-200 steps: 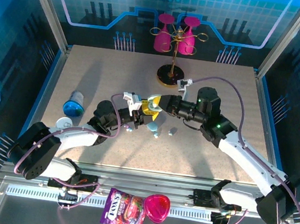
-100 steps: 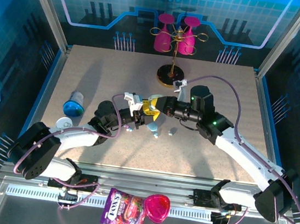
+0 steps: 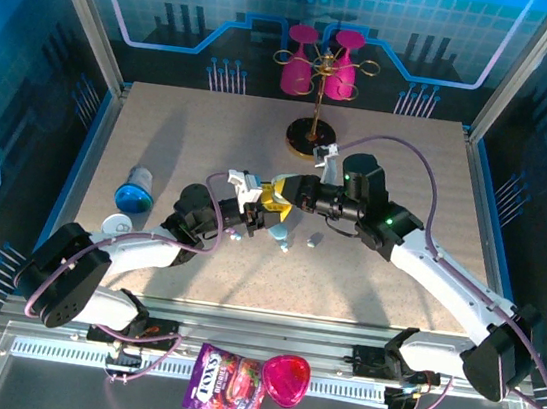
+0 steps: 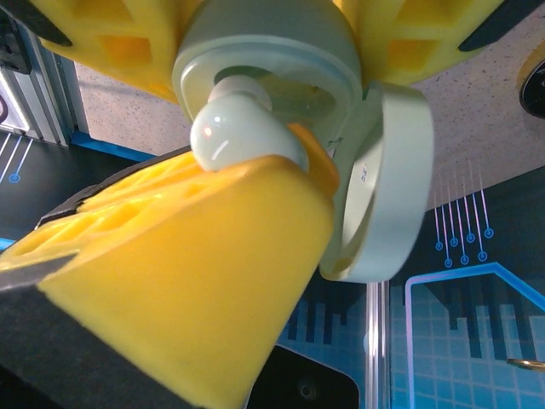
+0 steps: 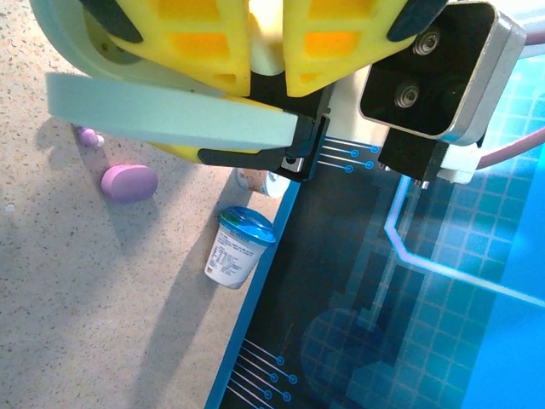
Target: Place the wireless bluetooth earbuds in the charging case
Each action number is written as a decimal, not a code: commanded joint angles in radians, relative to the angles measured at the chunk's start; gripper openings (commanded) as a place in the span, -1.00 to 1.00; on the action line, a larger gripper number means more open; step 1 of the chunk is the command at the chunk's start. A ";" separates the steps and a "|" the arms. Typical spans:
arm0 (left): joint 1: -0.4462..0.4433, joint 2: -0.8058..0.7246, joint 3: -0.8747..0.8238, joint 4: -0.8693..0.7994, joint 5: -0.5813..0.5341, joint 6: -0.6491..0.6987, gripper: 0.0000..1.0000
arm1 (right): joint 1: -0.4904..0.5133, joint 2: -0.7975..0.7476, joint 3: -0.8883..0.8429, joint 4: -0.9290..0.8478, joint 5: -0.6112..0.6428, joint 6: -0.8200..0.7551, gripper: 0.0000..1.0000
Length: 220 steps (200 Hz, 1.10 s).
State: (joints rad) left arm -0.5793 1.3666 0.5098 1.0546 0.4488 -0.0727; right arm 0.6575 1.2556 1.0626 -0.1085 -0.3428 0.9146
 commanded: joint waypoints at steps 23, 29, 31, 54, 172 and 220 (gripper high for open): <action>-0.011 -0.024 0.038 0.050 0.002 0.021 -0.73 | 0.017 0.005 0.032 -0.105 0.060 -0.043 -0.69; -0.011 -0.024 0.038 0.050 0.001 0.020 -0.73 | 0.017 0.007 0.033 -0.110 0.062 -0.044 -0.68; -0.011 -0.024 0.038 0.050 0.002 0.021 -0.73 | 0.017 0.005 0.033 -0.111 0.062 -0.043 -0.67; -0.011 -0.024 0.038 0.050 0.003 0.019 -0.73 | 0.017 0.004 0.033 -0.112 0.067 -0.044 -0.66; -0.018 -0.030 0.047 0.007 0.001 0.046 -0.72 | 0.017 0.027 0.049 -0.115 0.047 -0.042 -0.62; -0.018 -0.020 0.052 -0.002 -0.016 0.044 -0.73 | 0.025 0.048 0.052 -0.083 0.014 -0.026 -0.74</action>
State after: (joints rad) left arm -0.5869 1.3663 0.5152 1.0050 0.4477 -0.0486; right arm 0.6628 1.2816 1.0943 -0.1818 -0.2989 0.8890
